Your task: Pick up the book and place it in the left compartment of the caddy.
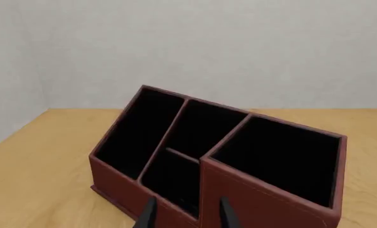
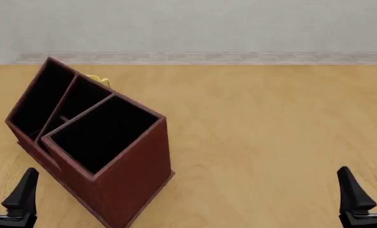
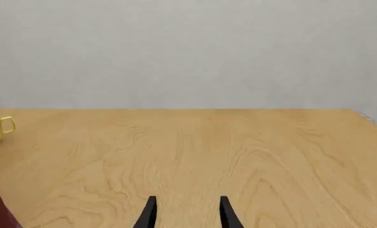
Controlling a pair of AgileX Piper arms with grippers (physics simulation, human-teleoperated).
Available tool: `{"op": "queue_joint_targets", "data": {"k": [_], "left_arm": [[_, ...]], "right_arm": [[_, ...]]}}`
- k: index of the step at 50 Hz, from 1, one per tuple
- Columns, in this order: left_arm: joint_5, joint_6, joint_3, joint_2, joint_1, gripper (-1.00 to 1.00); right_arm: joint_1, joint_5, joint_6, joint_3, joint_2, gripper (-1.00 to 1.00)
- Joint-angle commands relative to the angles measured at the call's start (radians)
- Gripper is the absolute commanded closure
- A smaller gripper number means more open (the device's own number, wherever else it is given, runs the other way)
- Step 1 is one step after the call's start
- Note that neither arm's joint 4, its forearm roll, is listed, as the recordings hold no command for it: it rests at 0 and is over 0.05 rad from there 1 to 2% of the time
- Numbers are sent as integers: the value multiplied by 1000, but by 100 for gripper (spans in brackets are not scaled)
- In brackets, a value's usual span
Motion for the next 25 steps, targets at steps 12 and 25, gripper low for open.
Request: {"op": "queue_joint_targets", "data": {"k": [12,25], "left_arm": [[-6,2,0,7,0,-100],[14,-3,-19,6,-3,-100]], "right_arm": [[-1,-3,0,1,3,-100],[-1,-3,0,1,3,-100]]}}
